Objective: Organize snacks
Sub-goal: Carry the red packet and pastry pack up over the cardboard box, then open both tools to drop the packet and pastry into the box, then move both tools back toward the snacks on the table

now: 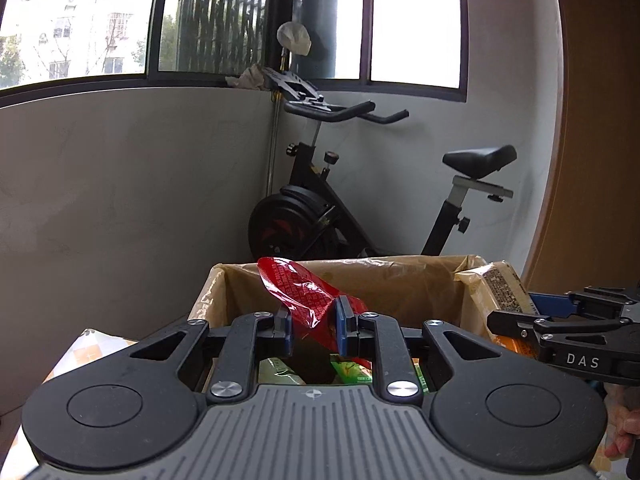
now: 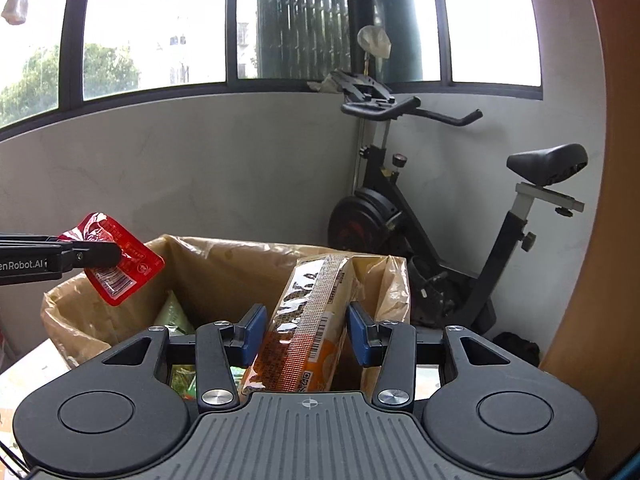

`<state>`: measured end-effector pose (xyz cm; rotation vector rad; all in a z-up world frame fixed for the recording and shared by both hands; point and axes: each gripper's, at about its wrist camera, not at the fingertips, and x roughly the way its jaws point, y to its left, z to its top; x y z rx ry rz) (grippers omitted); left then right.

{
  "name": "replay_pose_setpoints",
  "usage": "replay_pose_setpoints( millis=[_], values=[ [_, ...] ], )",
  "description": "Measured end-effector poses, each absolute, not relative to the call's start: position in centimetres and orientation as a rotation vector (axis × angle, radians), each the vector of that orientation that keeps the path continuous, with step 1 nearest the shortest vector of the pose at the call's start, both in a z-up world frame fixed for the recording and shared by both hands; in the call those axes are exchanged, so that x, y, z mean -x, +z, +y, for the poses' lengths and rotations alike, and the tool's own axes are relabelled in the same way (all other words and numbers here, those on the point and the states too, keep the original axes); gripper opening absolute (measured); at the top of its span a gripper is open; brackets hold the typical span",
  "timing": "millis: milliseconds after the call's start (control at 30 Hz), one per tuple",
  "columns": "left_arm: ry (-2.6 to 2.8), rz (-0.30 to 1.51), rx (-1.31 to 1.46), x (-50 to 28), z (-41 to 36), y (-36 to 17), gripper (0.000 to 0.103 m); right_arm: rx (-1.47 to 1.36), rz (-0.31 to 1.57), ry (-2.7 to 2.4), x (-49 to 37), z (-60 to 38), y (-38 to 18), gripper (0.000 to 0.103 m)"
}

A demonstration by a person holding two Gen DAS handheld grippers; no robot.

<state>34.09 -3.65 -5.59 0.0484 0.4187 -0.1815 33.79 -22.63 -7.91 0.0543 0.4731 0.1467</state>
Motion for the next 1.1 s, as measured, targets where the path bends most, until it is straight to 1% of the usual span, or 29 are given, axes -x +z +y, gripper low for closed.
replay_pose_setpoints(
  millis=[100, 133, 167, 200, 233, 333, 533, 767, 933, 1100],
  values=[
    [-0.170, 0.442, -0.079, -34.8, -4.0, -6.1, 0.022, -0.058, 0.492, 0.136, -34.0, -22.5, -8.5, 0.042],
    [-0.176, 0.445, -0.092, -35.1, -4.2, -6.2, 0.035, -0.061, 0.484, 0.133, -33.9, -22.5, -8.6, 0.043],
    [-0.179, 0.445, -0.104, -35.2, -4.4, -6.3, 0.057, -0.065, 0.478, 0.133, -33.8, -22.6, -8.6, 0.046],
    [-0.177, 0.434, -0.113, -35.0, -4.3, -6.3, 0.065, -0.073, 0.474, 0.137, -33.6, -22.7, -8.6, 0.049],
    [-0.175, 0.419, -0.123, -34.6, -4.2, -6.3, 0.069, -0.085, 0.468, 0.146, -33.2, -22.9, -8.5, 0.052],
    [-0.171, 0.413, -0.143, -33.9, -4.0, -6.1, 0.069, -0.113, 0.441, 0.161, -32.1, -23.3, -8.2, 0.052],
    [-0.173, 0.426, -0.081, -32.8, -1.9, -5.3, 0.069, -0.172, 0.377, 0.185, -29.0, -24.0, -7.7, 0.052],
    [-0.169, 0.428, 0.015, -29.4, 2.0, -4.8, 0.069, -0.173, 0.316, 0.166, -25.0, -23.8, -8.3, 0.052],
    [-0.160, 0.431, 0.041, -26.1, 4.6, -6.1, 0.069, -0.139, 0.256, 0.140, -21.9, -22.9, -9.1, 0.052],
    [-0.139, 0.470, 0.012, -24.1, 5.3, -9.0, 0.069, -0.153, 0.242, 0.118, -19.9, -22.2, -10.8, 0.052]
  ],
)
